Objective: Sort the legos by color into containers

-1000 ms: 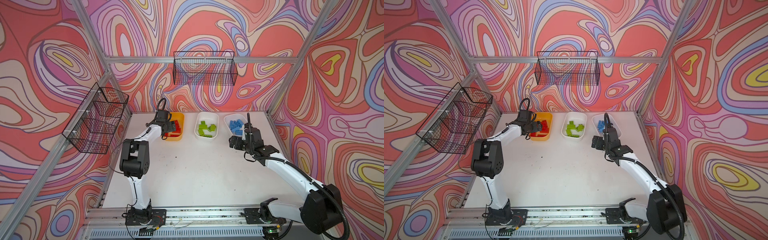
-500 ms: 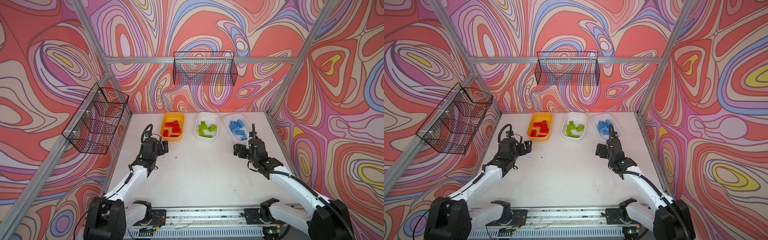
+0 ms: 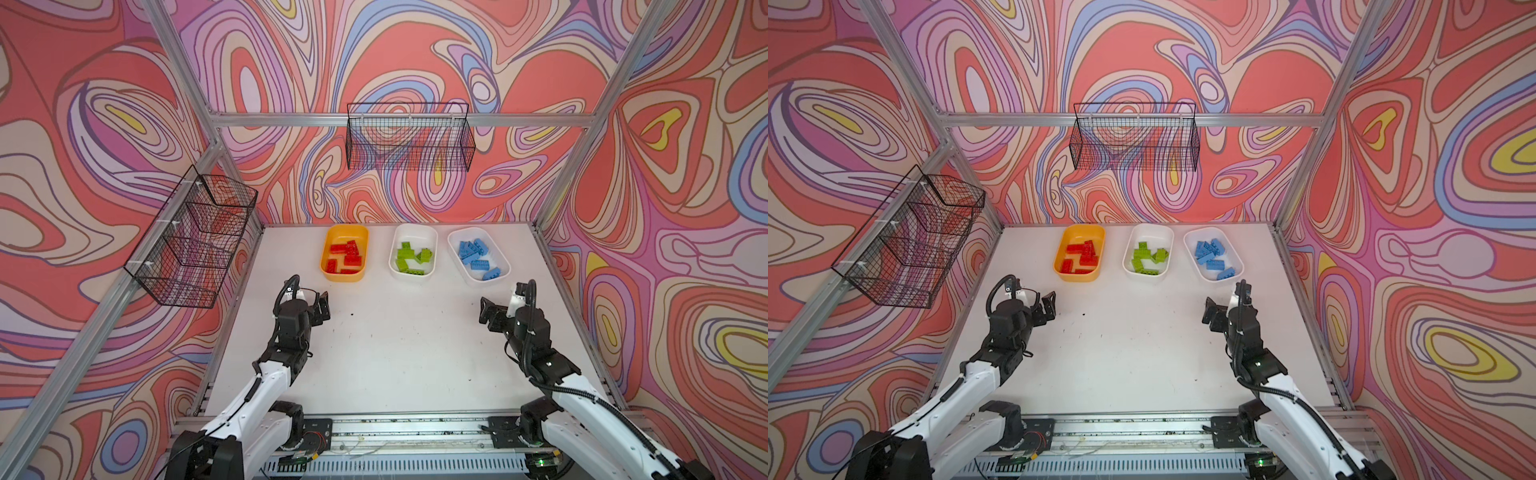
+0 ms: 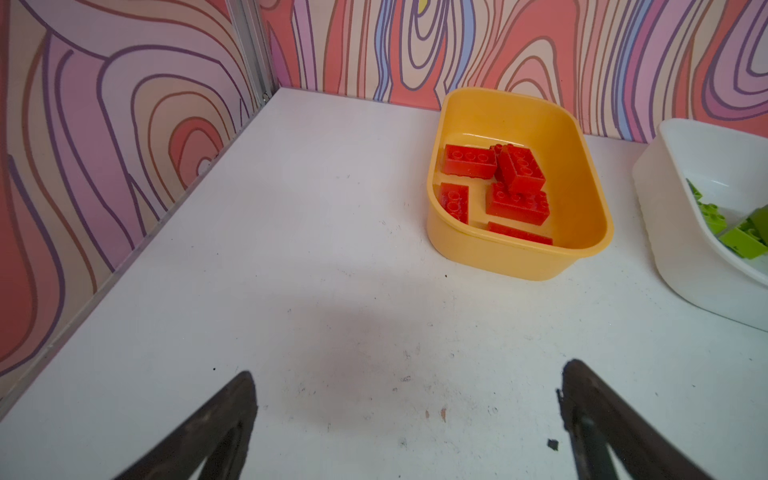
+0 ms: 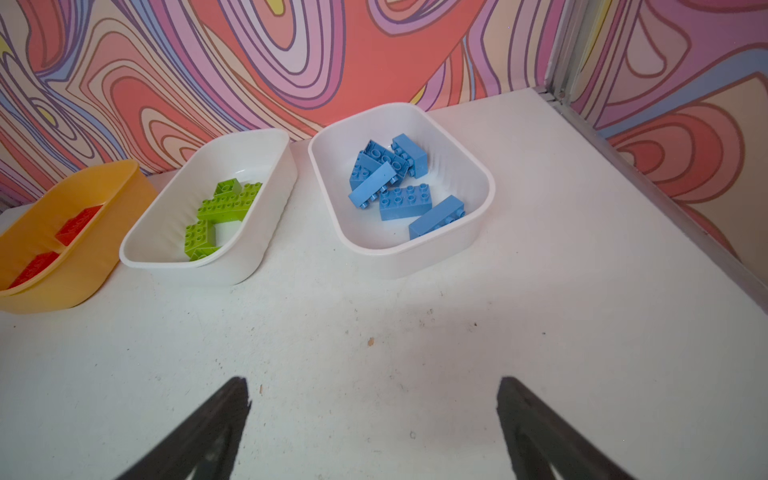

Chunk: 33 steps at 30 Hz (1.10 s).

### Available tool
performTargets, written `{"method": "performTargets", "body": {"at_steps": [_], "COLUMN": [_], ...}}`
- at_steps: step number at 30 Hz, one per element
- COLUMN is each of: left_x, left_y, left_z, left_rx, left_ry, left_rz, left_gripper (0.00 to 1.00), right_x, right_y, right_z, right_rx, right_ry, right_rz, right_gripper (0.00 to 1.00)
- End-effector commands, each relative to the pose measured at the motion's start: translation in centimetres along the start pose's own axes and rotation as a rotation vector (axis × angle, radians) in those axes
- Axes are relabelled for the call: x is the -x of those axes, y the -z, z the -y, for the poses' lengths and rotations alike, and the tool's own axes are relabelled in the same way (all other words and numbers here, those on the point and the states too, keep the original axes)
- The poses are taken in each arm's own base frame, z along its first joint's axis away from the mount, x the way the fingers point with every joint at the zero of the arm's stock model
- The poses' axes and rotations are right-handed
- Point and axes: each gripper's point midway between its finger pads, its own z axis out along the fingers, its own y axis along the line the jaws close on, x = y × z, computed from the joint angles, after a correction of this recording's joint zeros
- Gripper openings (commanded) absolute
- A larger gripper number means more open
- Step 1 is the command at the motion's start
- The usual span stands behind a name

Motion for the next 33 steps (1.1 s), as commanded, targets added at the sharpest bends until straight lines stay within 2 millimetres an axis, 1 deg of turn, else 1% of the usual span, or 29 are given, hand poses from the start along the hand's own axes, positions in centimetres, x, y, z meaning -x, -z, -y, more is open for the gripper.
{"method": "performTargets", "body": {"at_steps": [1, 4, 8, 12, 14, 16, 17, 18, 20, 21, 23, 26, 27, 28, 29, 30, 31, 33], "left_x": [1.4, 1.1, 1.0, 0.2, 0.0, 0.4, 0.5, 0.3, -0.3, -0.3, -0.6, -0.8, -1.2, -2.0, -1.7, -1.7, -2.1, -1.8], "left_y": [-0.1, -0.9, -2.5, -4.2, -4.5, -4.7, -4.8, -5.0, -5.7, -6.0, -6.3, -7.0, -7.5, -8.0, -8.3, -8.2, -8.3, -8.4], "left_z": [-0.7, -1.0, -0.8, -0.8, -0.7, -1.1, -1.2, -1.4, -1.7, -1.6, -1.3, -1.2, -1.0, -1.0, -1.0, -1.3, -1.3, -1.4], "left_rx": [0.042, 0.072, 0.088, 0.098, 0.097, 0.109, 0.117, 0.117, 0.134, 0.131, 0.116, 0.090, 0.069, 0.063, 0.051, 0.052, 0.047, 0.037], "left_ry": [-0.047, -0.085, -0.115, -0.125, -0.143, -0.140, -0.143, -0.139, -0.134, -0.141, -0.144, -0.140, -0.140, -0.138, -0.137, -0.121, -0.114, -0.112], "left_rz": [0.117, 0.113, 0.115, 0.118, 0.094, 0.112, 0.130, 0.135, 0.146, 0.152, 0.107, 0.089, 0.062, 0.027, 0.065, 0.051, 0.006, 0.053], "left_gripper": [1.00, 1.00, 1.00, 1.00, 1.00, 1.00, 1.00, 1.00, 1.00, 1.00, 1.00, 1.00, 1.00, 1.00, 1.00, 1.00, 1.00, 1.00], "right_x": [1.5, 1.9, 2.1, 2.1, 2.4, 2.5, 2.3, 2.6, 2.3, 2.2, 1.9, 1.6, 1.7, 1.8, 1.8, 1.6, 1.4, 0.7], "right_y": [0.5, 0.4, -0.8, -1.9, -2.3, -2.8, -3.2, -3.6, -4.7, -5.3, -6.4, -7.8, -8.2, -8.5, -9.0, -9.5, -9.9, -10.5], "right_z": [1.0, 1.6, 2.1, 2.5, 2.8, 2.9, 3.0, 3.1, 3.3, 3.4, 3.7, 4.1, 4.0, 3.9, 3.9, 4.0, 4.0, 4.0], "right_rx": [-0.038, -0.071, -0.126, -0.175, -0.200, -0.214, -0.225, -0.229, -0.239, -0.239, -0.248, -0.256, -0.251, -0.237, -0.228, -0.215, -0.199, -0.171], "right_ry": [0.023, 0.045, 0.080, 0.109, 0.115, 0.130, 0.145, 0.144, 0.158, 0.156, 0.154, 0.159, 0.164, 0.171, 0.184, 0.187, 0.187, 0.194], "right_rz": [0.132, 0.172, 0.188, 0.203, 0.231, 0.252, 0.250, 0.268, 0.263, 0.271, 0.272, 0.278, 0.281, 0.285, 0.278, 0.272, 0.267, 0.268], "right_gripper": [0.98, 0.98, 0.98, 0.98, 0.98, 0.98, 0.98, 0.98, 0.98, 0.98, 0.98, 0.98, 0.98, 0.98, 0.98, 0.98, 0.98, 0.98]}}
